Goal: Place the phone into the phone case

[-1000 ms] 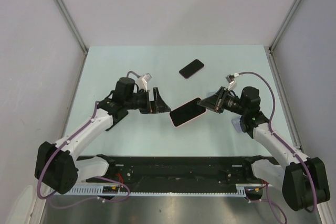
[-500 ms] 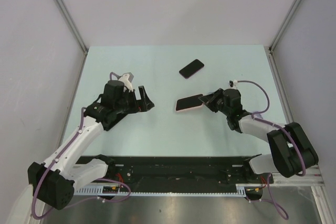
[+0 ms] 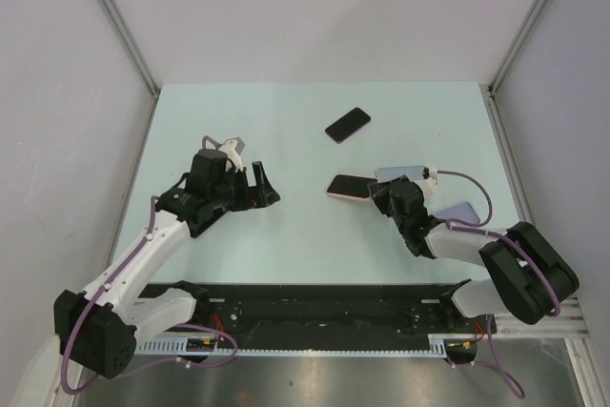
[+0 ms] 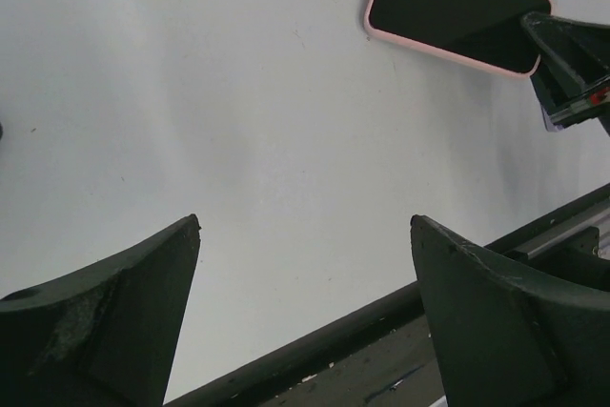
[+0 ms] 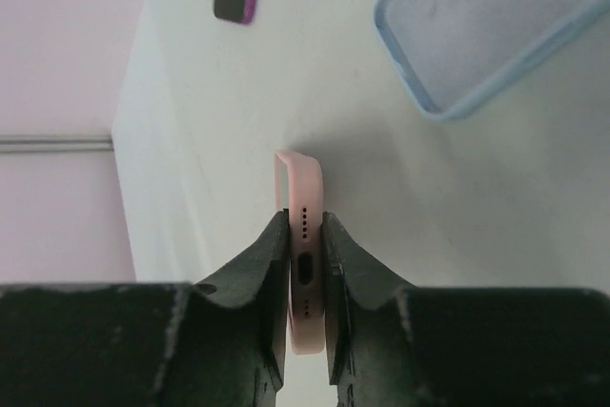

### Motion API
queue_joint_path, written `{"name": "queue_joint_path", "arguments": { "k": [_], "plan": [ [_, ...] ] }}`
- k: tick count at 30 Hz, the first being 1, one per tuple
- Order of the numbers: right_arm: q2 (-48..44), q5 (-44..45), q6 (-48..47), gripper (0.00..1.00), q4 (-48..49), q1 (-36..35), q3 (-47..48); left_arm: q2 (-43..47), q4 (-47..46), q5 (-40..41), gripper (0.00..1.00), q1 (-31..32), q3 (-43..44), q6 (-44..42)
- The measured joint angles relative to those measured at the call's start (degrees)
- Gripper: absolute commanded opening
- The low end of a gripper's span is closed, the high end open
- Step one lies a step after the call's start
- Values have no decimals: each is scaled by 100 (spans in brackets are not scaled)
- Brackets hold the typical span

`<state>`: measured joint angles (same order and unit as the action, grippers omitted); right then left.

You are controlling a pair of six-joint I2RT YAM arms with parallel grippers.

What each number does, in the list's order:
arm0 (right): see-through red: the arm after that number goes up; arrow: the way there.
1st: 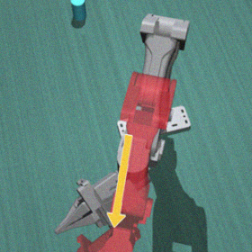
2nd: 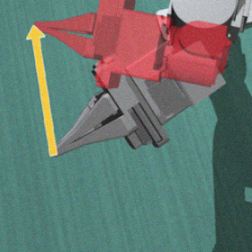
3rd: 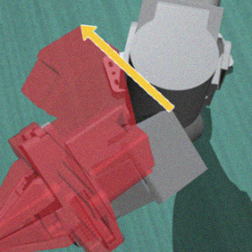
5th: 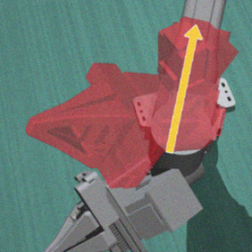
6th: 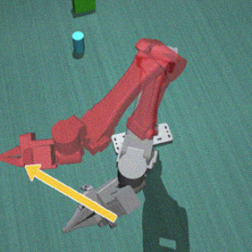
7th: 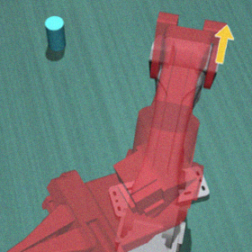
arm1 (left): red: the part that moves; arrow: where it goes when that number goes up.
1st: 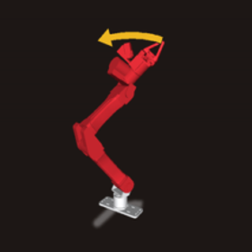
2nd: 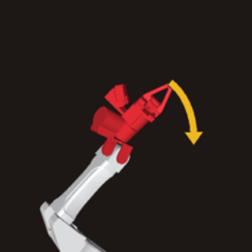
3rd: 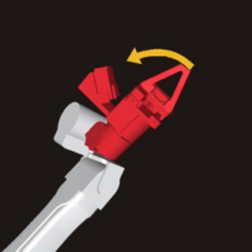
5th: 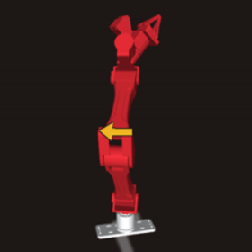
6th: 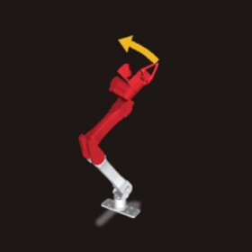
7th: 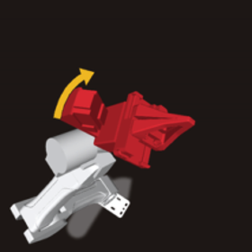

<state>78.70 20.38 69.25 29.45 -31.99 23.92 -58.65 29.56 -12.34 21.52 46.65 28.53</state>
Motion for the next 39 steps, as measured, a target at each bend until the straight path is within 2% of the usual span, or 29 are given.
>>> {"name": "queue_joint_path", "arguments": {
  "k": [7,13,20,26,32,38,39],
  "plan": [
    [-297,-39,267,29,7,-476,-896,-247,-127,-262,93,-17,-149,105],
    [-577,-315,31,31,264,-732,-1443,-267,-236,-337,93,-28,-190,203],
    [-828,-479,-216,34,212,-1185,-1482,-404,-442,-417,93,-33,-256,387],
    [-638,-479,-83,35,326,-1554,-1480,-553,-531,-466,93,-33,-317,481],
    [-509,-601,15,39,199,-1576,-1342,-623,-544,-490,96,-35,-317,487],
    [-1386,-807,-496,44,-955,-977,-802,-623,-254,-413,100,-39,-72,221],
    [-1517,-837,-658,48,-1110,-793,-680,-621,-216,-382,100,-39,-13,179]
  ]
}}
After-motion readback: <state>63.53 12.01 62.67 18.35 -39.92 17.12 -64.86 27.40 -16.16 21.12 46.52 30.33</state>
